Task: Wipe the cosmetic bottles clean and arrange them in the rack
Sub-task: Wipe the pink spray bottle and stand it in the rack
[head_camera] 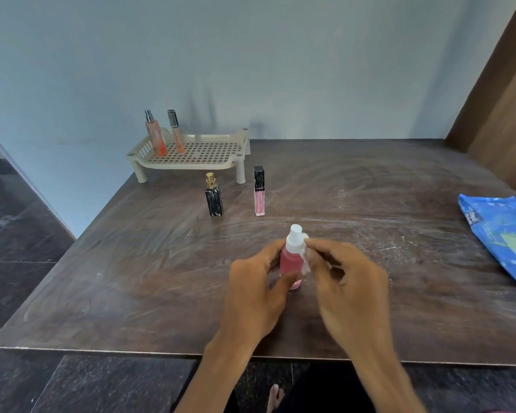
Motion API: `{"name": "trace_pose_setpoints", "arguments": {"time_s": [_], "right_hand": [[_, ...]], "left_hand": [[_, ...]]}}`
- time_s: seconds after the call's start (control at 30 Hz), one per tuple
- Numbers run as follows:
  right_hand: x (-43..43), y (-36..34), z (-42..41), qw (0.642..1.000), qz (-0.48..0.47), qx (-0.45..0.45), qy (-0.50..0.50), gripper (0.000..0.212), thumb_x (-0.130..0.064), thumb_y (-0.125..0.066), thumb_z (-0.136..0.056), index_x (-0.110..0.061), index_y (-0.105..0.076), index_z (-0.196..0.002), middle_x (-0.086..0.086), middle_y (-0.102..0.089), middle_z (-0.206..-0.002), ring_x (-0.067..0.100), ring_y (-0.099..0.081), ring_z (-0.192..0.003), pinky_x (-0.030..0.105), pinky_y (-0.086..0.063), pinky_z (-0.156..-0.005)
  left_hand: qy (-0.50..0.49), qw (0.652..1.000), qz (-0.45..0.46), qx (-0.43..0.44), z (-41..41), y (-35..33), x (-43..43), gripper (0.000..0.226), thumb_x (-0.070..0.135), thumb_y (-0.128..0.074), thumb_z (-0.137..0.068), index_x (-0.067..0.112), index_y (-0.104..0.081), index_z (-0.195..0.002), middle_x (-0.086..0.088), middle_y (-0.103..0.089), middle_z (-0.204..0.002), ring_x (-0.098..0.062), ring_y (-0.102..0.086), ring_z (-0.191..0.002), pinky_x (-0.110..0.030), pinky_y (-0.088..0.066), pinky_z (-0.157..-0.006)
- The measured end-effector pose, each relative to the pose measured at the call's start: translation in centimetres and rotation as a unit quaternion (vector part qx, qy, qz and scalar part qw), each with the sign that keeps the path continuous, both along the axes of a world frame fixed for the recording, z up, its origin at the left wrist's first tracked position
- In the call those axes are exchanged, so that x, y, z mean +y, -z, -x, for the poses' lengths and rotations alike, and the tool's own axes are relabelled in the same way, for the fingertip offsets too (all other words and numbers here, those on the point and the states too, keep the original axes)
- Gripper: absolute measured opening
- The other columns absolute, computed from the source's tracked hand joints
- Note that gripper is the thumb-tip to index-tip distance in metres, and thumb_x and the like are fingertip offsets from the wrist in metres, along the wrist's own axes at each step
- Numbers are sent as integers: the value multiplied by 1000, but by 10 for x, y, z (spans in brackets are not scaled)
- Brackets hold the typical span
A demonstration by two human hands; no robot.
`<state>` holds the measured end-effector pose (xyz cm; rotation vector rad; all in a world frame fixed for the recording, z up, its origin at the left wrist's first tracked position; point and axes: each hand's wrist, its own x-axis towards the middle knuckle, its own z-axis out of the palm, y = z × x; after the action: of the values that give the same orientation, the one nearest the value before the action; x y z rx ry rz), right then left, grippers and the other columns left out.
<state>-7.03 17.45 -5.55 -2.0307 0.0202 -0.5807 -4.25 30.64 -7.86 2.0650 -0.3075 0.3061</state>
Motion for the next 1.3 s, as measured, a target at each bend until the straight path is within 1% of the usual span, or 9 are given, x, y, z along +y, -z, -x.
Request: {"name": "trace_pose_setpoints", "arguments": {"time_s": [0.1,0.23,0.47,0.57,0.67,0.77,0.9,1.1,1.3], "right_hand": [[11,9,7,977,-211,16,3,16,-16,-71,-88,-27,-75,-99,-9,-74,-94,-2,-70,-80,11,-52,-73],[16,0,-3,955,-297,-12,-22,22,-4,-72,-85,-19,-76,-100,-2,-75,-97,5,-72,-84,12,-53,-58],[9,-11,-17,982,-165,10,-93,23,-12,-64,-92,-24,-74,-109,-3,-71,-105,-5,-66,-88,5,-49,-56],[19,-6,-9,992,-119,-40,-4,20,-22,-69,-88,-27,-74,-106,-12,-71,-98,-7,-66,-85,5,-50,-61],[36,2,0,979,-173,-83,70,24,-26,-77,-80,-30,-75,-104,-16,-71,-92,5,-71,-83,24,-58,-70],[39,1,-3,972,-166,-143,81,31,-20,-82,-76,-25,-75,-105,-14,-72,-92,5,-71,-83,19,-57,-71],[31,-4,-15,970,-13,-221,98,29,-14,-83,-76,-10,-75,-103,-4,-71,-92,1,-67,-80,8,-50,-72],[19,-10,-27,995,-26,-92,20,23,-32,-77,-81,-28,-72,-104,-17,-71,-87,0,-67,-79,9,-51,-69],[28,-5,-15,998,-47,-48,-15,38,-38,-65,-87,-28,-66,-123,-13,-71,-83,-5,-64,-67,4,-44,-57]], "left_hand": [[6,1000,8,-2,0,1,-1,49,24,-79,-81,28,-65,-128,41,-60,-99,23,-59,-97,-1,-44,-86],[8,999,30,-8,-1,3,1,48,25,-79,-82,26,-65,-129,23,-71,-109,10,-66,-102,-15,-52,-91],[11,1000,24,-6,-1,-1,1,62,54,-64,-79,23,-63,-133,11,-74,-116,1,-68,-107,-26,-55,-95],[-4,1000,11,-20,0,0,-2,41,35,-72,-88,26,-66,-128,14,-76,-105,3,-71,-95,-25,-57,-85],[-33,998,-17,-50,2,1,-5,26,30,-66,-93,30,-68,-119,15,-76,-89,2,-70,-77,-22,-56,-70],[-72,993,-41,-81,5,-2,-9,21,31,-67,-92,29,-68,-113,12,-75,-82,-3,-68,-76,-12,-50,-64],[-105,987,-68,-102,6,-2,-16,30,36,-64,-90,27,-68,-118,11,-75,-79,-5,-66,-73,-9,-48,-63],[-104,980,-95,-140,6,1,-19,35,26,-77,-81,19,-69,-115,9,-74,-72,-8,-64,-59,-7,-43,-56],[-107,985,-49,-123,7,5,-15,26,29,-66,-93,26,-66,-118,10,-69,-63,-7,-61,-55,-10,-41,-49]]}}
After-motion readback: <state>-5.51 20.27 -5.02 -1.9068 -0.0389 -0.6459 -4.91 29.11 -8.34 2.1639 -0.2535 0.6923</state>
